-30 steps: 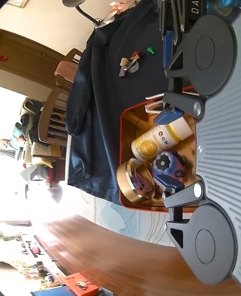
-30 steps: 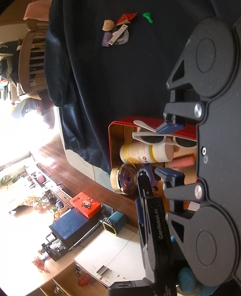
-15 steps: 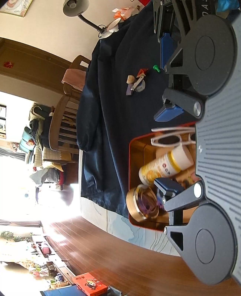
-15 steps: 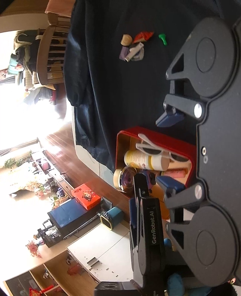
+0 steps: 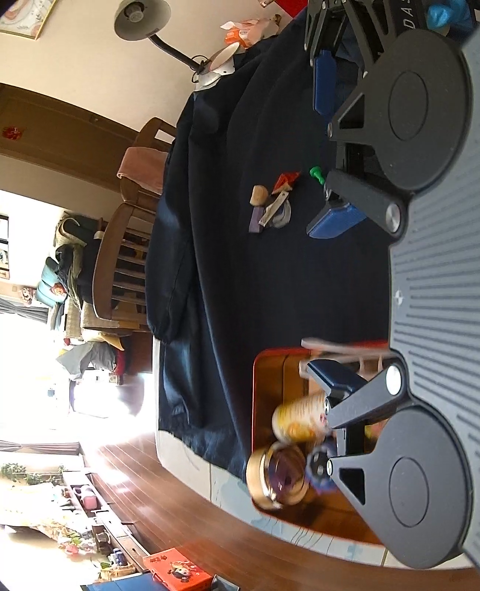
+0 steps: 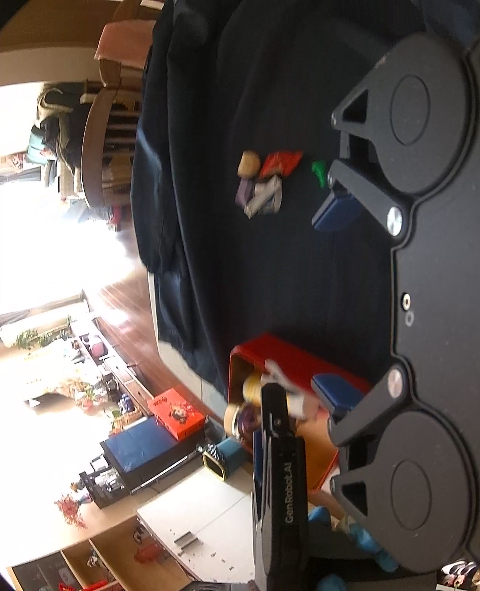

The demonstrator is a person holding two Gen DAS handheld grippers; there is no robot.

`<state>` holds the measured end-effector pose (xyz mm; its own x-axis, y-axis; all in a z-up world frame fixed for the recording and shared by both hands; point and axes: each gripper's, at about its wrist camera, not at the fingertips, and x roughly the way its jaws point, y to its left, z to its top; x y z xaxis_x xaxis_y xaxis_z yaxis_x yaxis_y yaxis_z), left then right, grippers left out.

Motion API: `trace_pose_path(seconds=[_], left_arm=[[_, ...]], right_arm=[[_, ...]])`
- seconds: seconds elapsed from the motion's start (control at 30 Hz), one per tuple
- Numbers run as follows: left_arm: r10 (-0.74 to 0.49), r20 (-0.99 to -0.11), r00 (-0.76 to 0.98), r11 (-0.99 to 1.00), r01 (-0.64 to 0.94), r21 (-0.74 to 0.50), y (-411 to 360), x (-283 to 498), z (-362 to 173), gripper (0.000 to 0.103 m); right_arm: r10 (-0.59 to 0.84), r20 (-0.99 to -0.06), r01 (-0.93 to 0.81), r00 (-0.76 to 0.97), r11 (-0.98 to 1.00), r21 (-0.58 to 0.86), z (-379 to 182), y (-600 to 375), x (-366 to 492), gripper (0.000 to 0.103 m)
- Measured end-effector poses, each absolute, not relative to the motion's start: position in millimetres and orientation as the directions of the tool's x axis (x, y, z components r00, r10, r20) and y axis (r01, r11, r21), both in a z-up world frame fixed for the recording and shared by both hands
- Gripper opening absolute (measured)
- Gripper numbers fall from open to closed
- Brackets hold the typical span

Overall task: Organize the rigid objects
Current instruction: 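Move both tools back toward the remaining items on the cloth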

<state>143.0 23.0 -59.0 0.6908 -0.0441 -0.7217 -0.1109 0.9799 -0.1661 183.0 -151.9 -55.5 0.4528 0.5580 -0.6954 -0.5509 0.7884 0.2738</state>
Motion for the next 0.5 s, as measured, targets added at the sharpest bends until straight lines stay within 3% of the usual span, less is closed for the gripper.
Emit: trace_pose_path(seconds=[0.17, 0.5], left_arm=[[-0.035, -0.729, 0.683, 0.980, -0.120, -0.159, -5.1, 157.0, -64.1, 0.075], [-0.017, -0.726, 0.688, 0.975, -0.148, -0.163, -47.2, 189.9, -72.1, 0.078]], right_arm=[[0.547, -0.681, -0.574, 0.487, 0.788, 0.222, -60.4, -179.5, 189.9, 0.092], [0.541, -0.697, -0.600, 0.470, 0.775, 0.197, -75.1, -217.0, 213.1, 0.092]])
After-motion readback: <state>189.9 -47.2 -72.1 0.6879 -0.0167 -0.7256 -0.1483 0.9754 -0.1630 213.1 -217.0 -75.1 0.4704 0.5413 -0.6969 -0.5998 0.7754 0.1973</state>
